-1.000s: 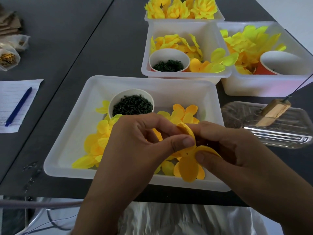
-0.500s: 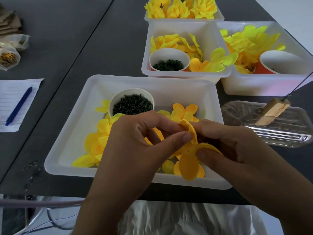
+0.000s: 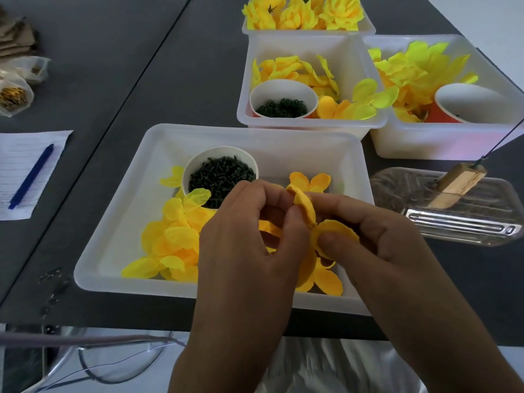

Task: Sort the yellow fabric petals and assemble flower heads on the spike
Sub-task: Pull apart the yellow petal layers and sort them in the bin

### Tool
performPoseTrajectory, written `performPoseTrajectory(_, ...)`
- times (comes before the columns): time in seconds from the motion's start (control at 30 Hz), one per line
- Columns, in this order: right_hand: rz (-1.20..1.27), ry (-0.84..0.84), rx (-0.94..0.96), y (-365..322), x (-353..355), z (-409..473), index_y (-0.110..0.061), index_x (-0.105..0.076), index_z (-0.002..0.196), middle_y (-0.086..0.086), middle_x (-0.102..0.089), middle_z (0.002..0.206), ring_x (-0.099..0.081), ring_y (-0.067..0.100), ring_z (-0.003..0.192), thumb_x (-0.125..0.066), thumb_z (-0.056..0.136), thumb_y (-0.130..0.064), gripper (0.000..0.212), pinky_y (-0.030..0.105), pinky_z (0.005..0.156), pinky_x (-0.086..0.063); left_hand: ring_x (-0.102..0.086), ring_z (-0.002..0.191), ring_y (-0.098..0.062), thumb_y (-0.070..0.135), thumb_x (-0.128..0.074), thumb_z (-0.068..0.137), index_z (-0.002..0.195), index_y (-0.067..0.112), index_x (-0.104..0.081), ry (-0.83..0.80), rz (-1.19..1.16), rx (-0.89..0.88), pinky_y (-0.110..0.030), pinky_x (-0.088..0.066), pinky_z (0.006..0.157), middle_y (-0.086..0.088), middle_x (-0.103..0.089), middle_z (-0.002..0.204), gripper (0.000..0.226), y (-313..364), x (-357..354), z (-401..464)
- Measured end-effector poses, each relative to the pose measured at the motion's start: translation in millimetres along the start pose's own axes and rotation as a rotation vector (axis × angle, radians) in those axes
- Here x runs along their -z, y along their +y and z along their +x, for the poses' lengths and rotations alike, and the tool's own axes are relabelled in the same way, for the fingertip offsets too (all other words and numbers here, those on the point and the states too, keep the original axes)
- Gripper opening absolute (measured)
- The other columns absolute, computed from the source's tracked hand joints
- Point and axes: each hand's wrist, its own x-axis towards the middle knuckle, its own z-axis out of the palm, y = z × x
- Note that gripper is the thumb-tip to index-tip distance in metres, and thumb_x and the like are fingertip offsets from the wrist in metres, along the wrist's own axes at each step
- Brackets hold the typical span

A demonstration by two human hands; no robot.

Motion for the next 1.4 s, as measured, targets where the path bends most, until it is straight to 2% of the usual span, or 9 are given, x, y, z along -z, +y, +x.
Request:
performPoseTrajectory(0.13, 0.006, -0.036, 0.008, 1.2, -3.5, 1.2, -0.035, -0.065, 0.104, 0.000, -0.069, 0.087, -0.065, 0.014, 0.080, -0.051, 0.086, -0.035, 0.022, 0.020, 0.066, -0.054, -0.060, 0.083, -0.003, 0.033, -0.055, 0.088, 0.083, 0.032, -0.059, -0.078, 0.010, -0.047, -0.014, -0.050, 0.066, 0.017, -0.061, 0.081, 0.007, -1.3, 2.1, 2.0)
performPoseTrajectory(0.2, -0.020, -0.026, 0.016, 4.1, -3.6, 1.6, -0.033, -0.064, 0.103, 0.000, -0.068, 0.088, -0.064, 0.013, 0.080, -0.051, 0.085, -0.040, 0.024, 0.020, 0.067, -0.054, -0.060, 0.083, -0.003, 0.032, -0.057, 0.088, 0.086, 0.030, -0.063, -0.112, 0.023, -0.071, -0.013, -0.048, 0.066, 0.016, -0.061, 0.084, 0.007, -1.9, 2.6, 2.9)
performPoseTrajectory(0.33, -0.019, 0.007, 0.032, 7.3, 0.2, 2.2, -0.041, -0.065, 0.098, -0.015, -0.070, 0.092, -0.064, 0.004, 0.090, -0.048, 0.087, -0.030, 0.023, 0.009, 0.070, -0.049, -0.061, 0.088, -0.001, 0.035, -0.061, 0.086, 0.098, 0.028, -0.067, -0.169, 0.004, -0.085, -0.010, -0.048, 0.071, 0.019, -0.061, 0.090, 0.015, -4.1, 4.0, 4.0)
performPoseTrajectory(0.47, 0.025, -0.034, 0.010, 8.8, 4.2, 2.1, -0.045, -0.068, 0.094, -0.018, -0.071, 0.093, -0.065, 0.002, 0.093, -0.046, 0.086, -0.027, 0.030, 0.007, 0.072, -0.048, -0.058, 0.087, 0.001, 0.042, -0.066, 0.080, 0.099, 0.030, -0.066, -0.205, 0.064, -0.114, -0.007, -0.045, 0.071, 0.021, -0.059, 0.088, 0.022, -6.0, 6.0, 4.8)
performPoseTrajectory(0.63, 0.079, -0.089, -0.015, 6.6, 4.7, 1.9, -0.058, -0.065, 0.096, -0.019, -0.071, 0.094, -0.064, 0.000, 0.093, -0.045, 0.084, -0.029, 0.037, 0.007, 0.071, -0.048, -0.061, 0.080, -0.004, 0.043, -0.070, 0.076, 0.091, 0.032, -0.066, -0.190, 0.073, -0.097, -0.019, -0.050, 0.065, 0.018, -0.061, 0.077, 0.020, -7.8, 8.7, 7.3)
performPoseTrajectory(0.93, 0.099, -0.146, -0.034, 11.1, 10.8, -0.1, -0.058, -0.065, 0.099, -0.012, -0.071, 0.099, -0.064, 0.009, 0.095, -0.046, 0.085, -0.028, 0.038, 0.019, 0.087, -0.052, -0.066, 0.069, 0.000, 0.045, -0.070, 0.072, 0.083, 0.033, -0.072, -0.251, -0.039, -0.006, -0.022, -0.053, 0.057, 0.021, -0.068, 0.074, 0.017, -6.1, 14.4, 12.9)
performPoseTrajectory(1.03, 0.111, -0.159, -0.041, 12.1, 12.9, -0.1, -0.058, -0.066, 0.096, -0.011, -0.070, 0.099, -0.064, 0.010, 0.095, -0.045, 0.085, -0.028, 0.038, 0.021, 0.087, -0.051, -0.067, 0.070, 0.000, 0.044, -0.076, 0.074, 0.083, 0.032, -0.073, -0.272, -0.061, -0.003, -0.024, -0.053, 0.059, 0.021, -0.069, 0.073, 0.015, -6.0, 15.9, 14.8)
performPoseTrajectory(1.23, 0.178, -0.192, -0.082, 13.8, 16.0, 1.1, -0.050, -0.068, 0.103, -0.002, -0.071, 0.101, -0.064, 0.017, 0.095, -0.046, 0.084, -0.028, 0.036, 0.028, 0.085, -0.052, -0.067, 0.067, 0.000, 0.048, -0.067, 0.067, 0.080, 0.030, -0.074, -0.286, -0.101, -0.001, -0.022, -0.054, 0.057, 0.020, -0.070, 0.071, 0.023, -4.5, 18.3, 17.1)
performPoseTrajectory(1.4, 0.221, -0.199, -0.086, 14.0, 16.3, 1.7, -0.049, -0.069, 0.102, 0.001, -0.071, 0.101, -0.064, 0.023, 0.097, -0.047, 0.084, -0.027, 0.036, 0.031, 0.084, -0.053, -0.067, 0.068, -0.001, 0.036, -0.079, 0.073, 0.080, 0.031, -0.073, -0.270, -0.073, -0.015, -0.017, -0.053, 0.055, 0.020, -0.069, 0.072, 0.010, -6.5, 19.8, 16.8)
